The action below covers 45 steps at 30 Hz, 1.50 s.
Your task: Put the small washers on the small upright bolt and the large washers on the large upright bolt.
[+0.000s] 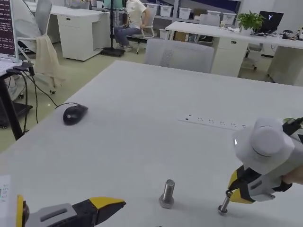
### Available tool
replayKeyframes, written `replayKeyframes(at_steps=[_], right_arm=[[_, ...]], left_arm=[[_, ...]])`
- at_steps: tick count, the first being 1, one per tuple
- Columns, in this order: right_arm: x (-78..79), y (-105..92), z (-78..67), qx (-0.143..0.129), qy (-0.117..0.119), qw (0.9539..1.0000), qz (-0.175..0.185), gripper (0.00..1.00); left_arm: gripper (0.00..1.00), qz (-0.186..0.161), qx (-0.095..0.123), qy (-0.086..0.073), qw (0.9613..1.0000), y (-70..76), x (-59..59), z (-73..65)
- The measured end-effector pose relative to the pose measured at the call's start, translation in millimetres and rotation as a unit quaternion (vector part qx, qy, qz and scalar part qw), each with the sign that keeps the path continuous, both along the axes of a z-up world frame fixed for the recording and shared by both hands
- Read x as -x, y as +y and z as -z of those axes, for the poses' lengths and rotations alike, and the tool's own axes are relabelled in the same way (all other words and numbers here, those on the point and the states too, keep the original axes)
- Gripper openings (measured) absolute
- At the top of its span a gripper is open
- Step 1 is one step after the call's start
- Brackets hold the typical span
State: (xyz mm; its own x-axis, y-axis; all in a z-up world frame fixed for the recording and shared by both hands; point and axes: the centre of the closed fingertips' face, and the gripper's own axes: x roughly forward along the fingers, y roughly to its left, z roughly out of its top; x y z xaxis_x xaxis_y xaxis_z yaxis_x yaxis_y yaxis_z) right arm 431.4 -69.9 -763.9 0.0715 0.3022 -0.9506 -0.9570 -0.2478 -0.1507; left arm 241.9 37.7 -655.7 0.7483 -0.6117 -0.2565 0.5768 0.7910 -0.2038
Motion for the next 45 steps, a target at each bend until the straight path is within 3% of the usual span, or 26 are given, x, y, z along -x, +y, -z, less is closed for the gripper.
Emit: replayKeyframes(at_steps=[24, 39, 45], right_arm=[[-2.5, 2.2, 38.9, 0.023, 0.012, 0.9995, -0.018, 0.13], [-2.1, -1.0, 46.0, 0.022, 0.016, 0.9994, -0.022, 0.16], [-1.1, -6.4, 38.7, 0.016, 0.013, 0.9997, -0.014, 0.17]], left_arm=[[0.61, -0.012, 0.004, 0.010, 0.9999, 5.3, -2.6, 7.3], [0.61, -0.013, 0.003, 0.013, 0.9998, 7.8, -4.8, 10.7], [0.61, -0.013, 0.002, 0.011, 0.9999, 7.3, -3.6, 9.4]])
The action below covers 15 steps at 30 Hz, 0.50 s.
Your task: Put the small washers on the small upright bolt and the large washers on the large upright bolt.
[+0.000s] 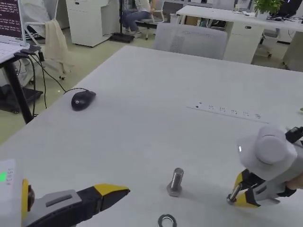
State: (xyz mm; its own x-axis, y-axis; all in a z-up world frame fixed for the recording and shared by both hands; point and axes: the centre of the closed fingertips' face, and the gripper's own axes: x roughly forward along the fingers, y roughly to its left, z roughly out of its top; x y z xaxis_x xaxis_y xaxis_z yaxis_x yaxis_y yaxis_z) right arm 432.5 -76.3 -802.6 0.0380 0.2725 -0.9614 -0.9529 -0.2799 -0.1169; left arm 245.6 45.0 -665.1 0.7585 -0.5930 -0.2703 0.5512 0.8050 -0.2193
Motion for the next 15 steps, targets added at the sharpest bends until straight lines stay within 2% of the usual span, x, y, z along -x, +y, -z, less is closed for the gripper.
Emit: replayKeyframes(at_steps=[8, 15], right_arm=[[6.1, -10.4, -6.8, -0.001, -0.005, 0.9999, 0.011, 0.17], [18.0, -16.0, -11.9, -0.007, -0.005, 0.9999, 0.013, 0.18]], left_arm=[[0.62, 0.006, -0.004, -0.008, 0.9999, -8.7, 3.1, -8.6], [0.62, 0.009, -0.010, -0.016, 0.9998, -11.1, 7.7, -13.7]])
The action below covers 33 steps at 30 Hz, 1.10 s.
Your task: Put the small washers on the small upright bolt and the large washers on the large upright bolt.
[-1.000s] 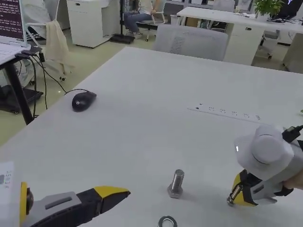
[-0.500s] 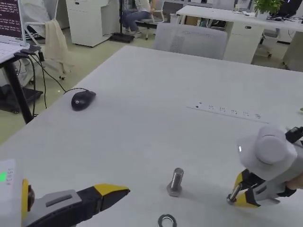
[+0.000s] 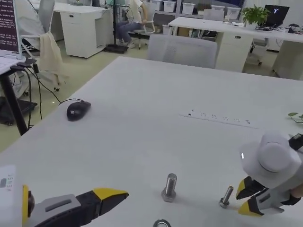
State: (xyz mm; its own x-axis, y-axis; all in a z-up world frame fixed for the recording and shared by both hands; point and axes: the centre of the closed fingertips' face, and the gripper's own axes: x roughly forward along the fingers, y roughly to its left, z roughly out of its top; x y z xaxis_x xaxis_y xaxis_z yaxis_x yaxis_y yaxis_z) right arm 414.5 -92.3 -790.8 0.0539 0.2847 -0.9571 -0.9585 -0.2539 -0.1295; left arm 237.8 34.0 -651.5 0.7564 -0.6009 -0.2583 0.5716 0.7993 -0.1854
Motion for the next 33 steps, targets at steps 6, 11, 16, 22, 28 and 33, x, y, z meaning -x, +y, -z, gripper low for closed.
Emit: replayKeyframes(at_steps=[6, 11, 16, 22, 28, 33], right_arm=[[16.4, 0.0, 1.8, -0.002, 0.005, 1.0000, -0.004, 0.18], [30.6, 4.4, 6.5, -0.004, 0.014, 0.9998, -0.009, 0.18], [42.2, 9.4, 10.7, -0.004, 0.021, 0.9996, -0.018, 0.17], [55.0, 16.3, 16.4, -0.002, 0.028, 0.9991, -0.032, 0.17], [64.8, 25.7, 21.0, 0.000, 0.035, 0.9984, -0.045, 0.18], [70.3, 36.2, 28.3, 0.004, 0.044, 0.9974, -0.057, 0.18]], left_arm=[[0.62, 0.001, -0.005, -0.006, 1.0000, -1.9, 6.1, -4.0], [0.62, -0.003, -0.006, -0.008, 0.9999, -1.3, 8.8, -4.4], [0.62, -0.004, -0.008, -0.008, 0.9999, -1.7, 11.5, -4.9], [0.62, -0.007, -0.009, -0.011, 0.9999, -1.6, 12.0, -5.7], [0.62, -0.008, -0.008, -0.017, 0.9998, -2.7, 11.5, -9.2], [0.62, -0.010, -0.007, -0.016, 0.9998, -3.0, 11.4, -9.1]])
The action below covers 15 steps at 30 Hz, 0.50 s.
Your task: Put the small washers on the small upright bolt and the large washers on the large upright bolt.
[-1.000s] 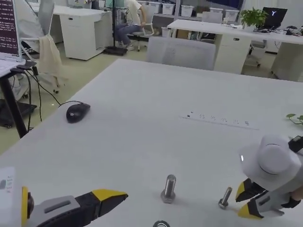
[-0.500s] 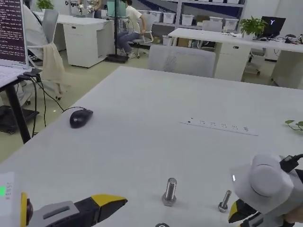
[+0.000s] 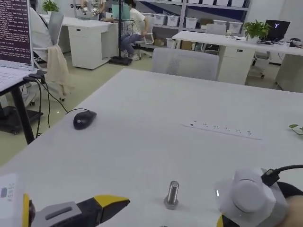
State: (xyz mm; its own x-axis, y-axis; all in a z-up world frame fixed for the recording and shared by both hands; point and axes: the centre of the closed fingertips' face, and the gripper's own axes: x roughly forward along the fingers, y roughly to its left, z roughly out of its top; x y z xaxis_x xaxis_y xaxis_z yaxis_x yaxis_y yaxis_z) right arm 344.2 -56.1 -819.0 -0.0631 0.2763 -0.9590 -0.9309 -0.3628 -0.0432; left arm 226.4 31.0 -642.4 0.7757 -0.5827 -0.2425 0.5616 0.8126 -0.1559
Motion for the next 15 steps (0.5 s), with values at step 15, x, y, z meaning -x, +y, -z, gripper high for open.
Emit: replayKeyframes(at_steps=[15], right_arm=[[-3.2, 11.3, 5.3, 0.012, 0.018, 0.9996, -0.019, 0.21]], left_arm=[[0.62, -0.013, 0.005, 0.004, 0.9999, 7.2, -2.5, 3.5]])
